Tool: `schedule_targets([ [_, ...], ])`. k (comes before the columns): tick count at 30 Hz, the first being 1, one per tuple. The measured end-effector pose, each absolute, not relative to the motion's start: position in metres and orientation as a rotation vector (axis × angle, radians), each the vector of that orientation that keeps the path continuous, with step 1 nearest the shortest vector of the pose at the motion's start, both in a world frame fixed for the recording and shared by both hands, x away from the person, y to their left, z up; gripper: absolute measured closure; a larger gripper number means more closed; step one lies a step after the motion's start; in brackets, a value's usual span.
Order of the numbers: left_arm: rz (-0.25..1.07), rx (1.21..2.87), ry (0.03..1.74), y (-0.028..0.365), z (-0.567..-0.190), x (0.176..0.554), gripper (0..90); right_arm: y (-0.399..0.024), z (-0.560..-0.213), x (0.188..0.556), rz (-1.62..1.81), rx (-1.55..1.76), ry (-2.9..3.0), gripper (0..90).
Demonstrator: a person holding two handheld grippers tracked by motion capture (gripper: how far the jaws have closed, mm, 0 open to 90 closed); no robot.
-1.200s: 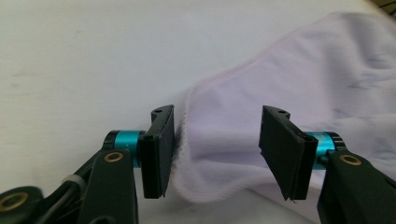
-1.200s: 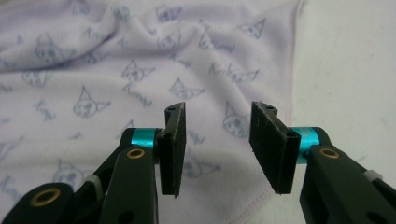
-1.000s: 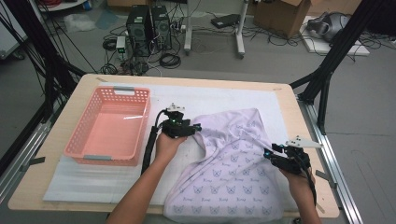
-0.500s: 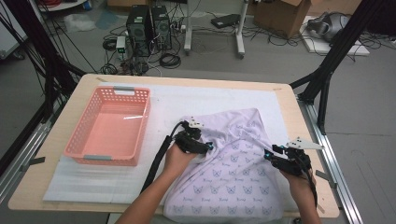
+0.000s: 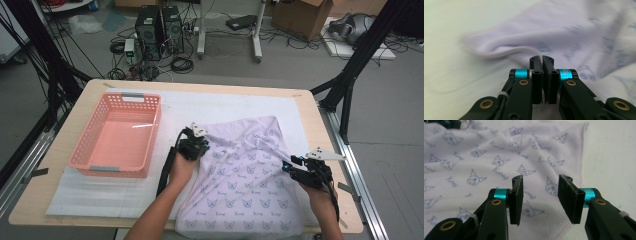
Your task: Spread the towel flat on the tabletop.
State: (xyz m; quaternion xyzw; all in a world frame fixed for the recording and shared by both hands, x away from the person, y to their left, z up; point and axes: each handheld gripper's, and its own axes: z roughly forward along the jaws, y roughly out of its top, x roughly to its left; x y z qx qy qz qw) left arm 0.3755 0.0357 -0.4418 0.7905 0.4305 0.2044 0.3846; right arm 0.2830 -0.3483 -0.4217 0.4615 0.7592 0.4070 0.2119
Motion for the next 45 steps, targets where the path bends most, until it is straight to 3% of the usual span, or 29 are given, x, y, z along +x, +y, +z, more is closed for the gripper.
schedule_targets([
  [4,0.566,1.904,1.258,0.066,-0.445,0.386,86.2,-0.348,-0.422,0.284,1.128,1.281,2.115,55.1],
  [7,0.513,1.879,1.262,0.076,-0.447,0.387,85.0,-0.347,-0.423,0.285,1.129,1.281,2.115,55.1],
  [8,0.493,1.882,1.241,0.077,-0.447,0.386,81.3,-0.347,-0.423,0.285,1.128,1.281,2.115,55.0],
  [11,0.406,1.856,1.209,0.078,-0.446,0.382,57.4,-0.347,-0.424,0.287,1.129,1.284,2.113,54.7],
  [14,0.354,1.830,1.153,0.081,-0.443,0.371,47.9,-0.348,-0.424,0.287,1.131,1.290,2.105,54.4],
  [19,0.222,1.806,1.081,0.083,-0.436,0.353,42.2,-0.350,-0.424,0.286,1.127,1.302,2.097,54.2],
  [28,0.222,1.905,0.992,0.074,-0.435,0.334,40.8,-0.347,-0.423,0.286,1.116,1.289,2.102,54.2],
  [32,0.214,1.938,0.964,0.067,-0.436,0.331,44.5,-0.351,-0.426,0.290,1.106,1.313,2.085,54.2],
  [38,0.272,2.029,0.980,0.060,-0.445,0.336,79.4,-0.358,-0.428,0.322,1.087,1.390,2.050,51.6],
  [45,0.379,1.941,1.101,0.081,-0.443,0.351,85.6,-0.350,-0.442,0.362,0.941,1.410,2.168,52.4],
])
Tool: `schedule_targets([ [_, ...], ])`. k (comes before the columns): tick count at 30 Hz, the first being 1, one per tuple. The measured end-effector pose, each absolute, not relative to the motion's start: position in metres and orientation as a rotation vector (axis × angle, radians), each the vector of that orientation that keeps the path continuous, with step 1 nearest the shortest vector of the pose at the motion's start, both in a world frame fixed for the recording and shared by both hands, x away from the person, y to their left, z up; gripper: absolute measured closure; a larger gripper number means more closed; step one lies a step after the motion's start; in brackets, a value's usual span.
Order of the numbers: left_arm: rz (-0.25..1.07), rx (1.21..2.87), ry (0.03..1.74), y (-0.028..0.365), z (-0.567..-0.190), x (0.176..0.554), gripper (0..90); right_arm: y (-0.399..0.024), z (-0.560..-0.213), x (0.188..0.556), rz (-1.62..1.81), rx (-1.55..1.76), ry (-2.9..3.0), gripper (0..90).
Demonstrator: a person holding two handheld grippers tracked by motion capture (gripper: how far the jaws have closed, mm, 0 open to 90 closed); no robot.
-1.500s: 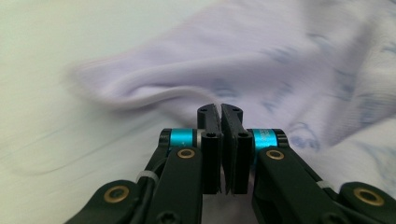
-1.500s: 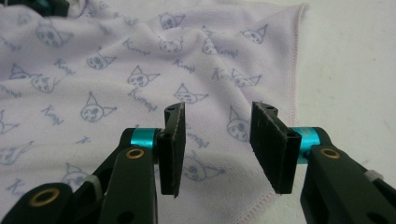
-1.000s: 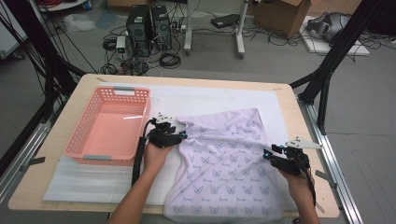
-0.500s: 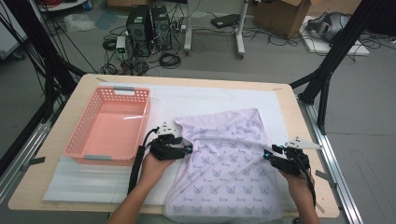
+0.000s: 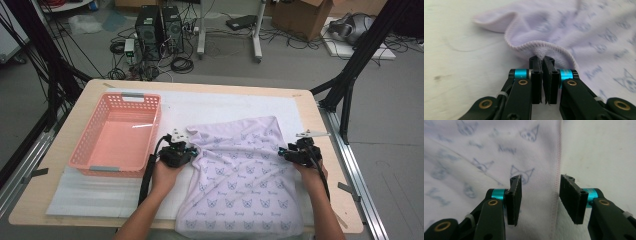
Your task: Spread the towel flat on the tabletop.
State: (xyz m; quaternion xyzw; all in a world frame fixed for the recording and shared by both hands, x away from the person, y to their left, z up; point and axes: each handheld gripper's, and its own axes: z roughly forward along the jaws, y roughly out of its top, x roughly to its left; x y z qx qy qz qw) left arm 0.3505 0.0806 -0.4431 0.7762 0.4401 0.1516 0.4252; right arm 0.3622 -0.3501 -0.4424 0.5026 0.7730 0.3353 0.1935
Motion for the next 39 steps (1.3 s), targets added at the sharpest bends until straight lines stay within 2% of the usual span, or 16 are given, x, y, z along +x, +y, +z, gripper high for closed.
schedule_targets([
  [1,0.393,1.930,1.109,0.083,-0.443,0.352,85.8,-0.348,-0.444,0.364,0.940,1.412,2.161,56.9],
  [2,0.410,1.930,1.117,0.085,-0.441,0.354,85.8,-0.347,-0.444,0.367,0.970,1.406,2.163,69.3],
  [3,0.430,1.916,1.129,0.085,-0.440,0.356,85.9,-0.344,-0.445,0.369,0.996,1.380,2.183,85.7],
  [5,0.464,1.888,1.154,0.087,-0.437,0.361,85.9,-0.338,-0.446,0.372,0.984,1.255,2.211,86.5],
  [7,0.486,1.874,1.175,0.088,-0.436,0.367,85.9,-0.337,-0.447,0.379,1.007,1.277,2.195,87.0],
  [14,0.546,1.826,1.255,0.087,-0.443,0.387,85.9,-0.325,-0.441,0.409,0.914,1.261,2.103,87.5],
  [18,0.513,1.839,1.260,0.083,-0.449,0.388,83.1,-0.323,-0.445,0.414,0.890,1.337,2.025,86.7],
  [19,0.504,1.834,1.258,0.084,-0.448,0.387,77.9,-0.323,-0.446,0.415,0.884,1.363,2.024,83.9],
  [21,0.472,1.822,1.254,0.087,-0.444,0.384,59.8,-0.325,-0.445,0.413,0.896,1.382,2.011,70.5],
  [24,0.459,1.811,1.228,0.091,-0.437,0.375,46.0,-0.333,-0.435,0.403,0.981,1.384,1.968,66.1],
  [33,0.350,1.852,1.142,0.093,-0.438,0.333,43.7,-0.356,-0.423,0.357,1.064,1.334,2.061,65.2],
  [39,0.311,1.870,1.157,0.104,-0.450,0.298,44.9,-0.364,-0.431,0.304,1.099,1.342,2.101,62.1],
])
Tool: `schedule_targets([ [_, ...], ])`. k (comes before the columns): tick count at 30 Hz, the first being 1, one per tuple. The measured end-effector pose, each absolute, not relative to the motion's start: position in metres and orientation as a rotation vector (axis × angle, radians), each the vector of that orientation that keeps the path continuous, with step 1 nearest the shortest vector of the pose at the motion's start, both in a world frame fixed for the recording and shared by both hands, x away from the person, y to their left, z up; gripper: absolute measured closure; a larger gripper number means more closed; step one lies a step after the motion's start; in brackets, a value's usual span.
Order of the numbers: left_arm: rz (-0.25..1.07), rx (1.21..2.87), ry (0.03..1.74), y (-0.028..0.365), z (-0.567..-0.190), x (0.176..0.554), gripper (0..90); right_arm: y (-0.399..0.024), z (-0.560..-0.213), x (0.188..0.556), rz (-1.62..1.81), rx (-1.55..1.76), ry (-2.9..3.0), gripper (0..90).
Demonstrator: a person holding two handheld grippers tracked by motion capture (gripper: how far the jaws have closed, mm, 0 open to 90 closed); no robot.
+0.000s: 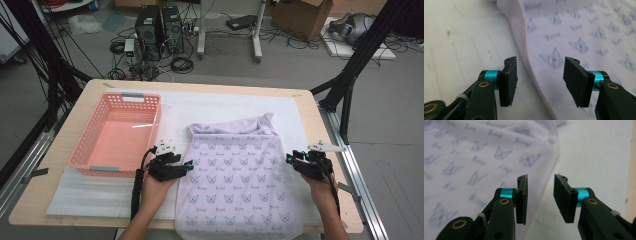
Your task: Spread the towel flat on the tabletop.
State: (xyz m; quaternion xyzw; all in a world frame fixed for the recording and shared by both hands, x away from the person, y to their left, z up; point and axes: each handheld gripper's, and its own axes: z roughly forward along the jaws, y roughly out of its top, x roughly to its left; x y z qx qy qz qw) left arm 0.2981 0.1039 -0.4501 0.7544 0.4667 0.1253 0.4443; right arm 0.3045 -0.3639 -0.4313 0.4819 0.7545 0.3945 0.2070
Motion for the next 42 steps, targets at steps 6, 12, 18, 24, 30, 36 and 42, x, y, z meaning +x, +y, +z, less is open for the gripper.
schedule_targets([
  [6,0.285,1.854,1.153,0.115,-0.453,0.266,46.2,-0.362,-0.440,0.264,1.079,1.331,2.162,59.7],
  [12,0.242,1.855,1.106,0.117,-0.455,0.241,46.6,-0.356,-0.445,0.228,1.062,1.298,2.204,56.6],
  [18,0.215,1.881,1.066,0.115,-0.455,0.226,52.9,-0.358,-0.449,0.204,1.039,1.286,2.212,55.3],
  [24,0.333,1.925,1.072,0.110,-0.455,0.215,85.6,-0.356,-0.449,0.197,1.022,1.285,2.205,66.0],
  [30,0.324,1.936,1.105,0.122,-0.452,0.216,88.2,-0.352,-0.447,0.195,1.044,1.289,2.235,86.0],
  [36,0.325,1.923,1.128,0.133,-0.452,0.209,88.1,-0.347,-0.446,0.190,1.057,1.273,2.265,86.0],
  [42,0.275,1.906,1.121,0.140,-0.453,0.198,88.1,-0.353,-0.444,0.176,1.059,1.289,2.281,86.5],
])
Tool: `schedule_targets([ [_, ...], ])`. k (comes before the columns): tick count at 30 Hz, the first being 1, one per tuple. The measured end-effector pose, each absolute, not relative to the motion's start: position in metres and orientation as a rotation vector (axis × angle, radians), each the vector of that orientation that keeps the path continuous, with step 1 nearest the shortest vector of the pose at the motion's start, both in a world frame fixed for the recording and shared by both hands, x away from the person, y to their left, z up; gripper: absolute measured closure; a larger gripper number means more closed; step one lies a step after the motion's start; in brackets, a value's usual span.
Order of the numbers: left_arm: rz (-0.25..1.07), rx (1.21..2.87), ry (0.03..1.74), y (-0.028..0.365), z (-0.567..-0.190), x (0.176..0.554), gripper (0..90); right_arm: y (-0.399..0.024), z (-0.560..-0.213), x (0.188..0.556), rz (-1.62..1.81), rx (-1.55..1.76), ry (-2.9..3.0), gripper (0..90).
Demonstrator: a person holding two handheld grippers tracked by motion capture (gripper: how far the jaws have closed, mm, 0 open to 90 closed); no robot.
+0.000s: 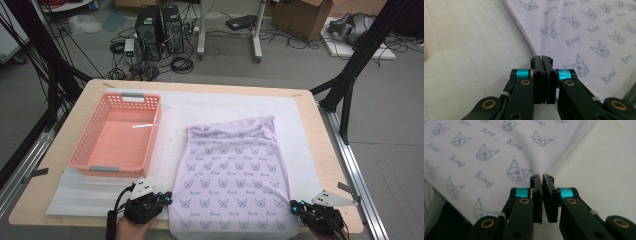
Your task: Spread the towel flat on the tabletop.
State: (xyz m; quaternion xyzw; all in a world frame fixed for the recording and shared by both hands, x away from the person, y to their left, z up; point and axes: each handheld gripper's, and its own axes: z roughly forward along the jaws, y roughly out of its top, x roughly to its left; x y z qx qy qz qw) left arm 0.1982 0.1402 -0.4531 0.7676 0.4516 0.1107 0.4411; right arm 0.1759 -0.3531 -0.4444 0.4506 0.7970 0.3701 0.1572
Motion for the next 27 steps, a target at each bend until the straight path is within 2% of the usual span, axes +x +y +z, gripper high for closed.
schedule_targets([
  [7,0.223,1.917,1.070,0.140,-0.452,0.186,85.4,-0.361,-0.442,0.156,1.045,1.279,2.320,84.7],
  [10,0.260,1.868,1.075,0.140,-0.450,0.193,64.2,-0.362,-0.438,0.157,1.104,1.306,2.245,70.4],
  [11,0.270,1.848,1.081,0.140,-0.450,0.197,61.1,-0.363,-0.436,0.160,1.148,1.319,2.206,66.9],
  [13,0.282,1.833,1.092,0.138,-0.450,0.203,55.2,-0.362,-0.435,0.166,1.150,1.334,2.172,65.7],
  [16,0.281,1.855,1.101,0.132,-0.454,0.215,52.9,-0.354,-0.437,0.179,1.128,1.341,2.162,63.1],
  [20,0.286,1.873,1.095,0.125,-0.456,0.222,55.8,-0.340,-0.444,0.197,1.047,1.338,2.187,60.1],
  [21,0.296,1.895,1.069,0.123,-0.456,0.221,63.8,-0.338,-0.446,0.201,1.029,1.341,2.195,62.0],
  [22,0.355,1.937,1.019,0.120,-0.457,0.217,76.5,-0.335,-0.447,0.202,1.013,1.337,2.194,66.7],
  [23,0.345,1.947,1.007,0.120,-0.457,0.216,85.3,-0.333,-0.446,0.203,0.994,1.322,2.193,75.1],
  [24,0.336,1.955,1.016,0.120,-0.455,0.216,87.3,-0.333,-0.446,0.202,0.990,1.312,2.201,88.1],
  [27,0.337,1.973,1.021,0.122,-0.453,0.212,87.8,-0.336,-0.445,0.199,0.997,1.305,2.229,88.4],
])
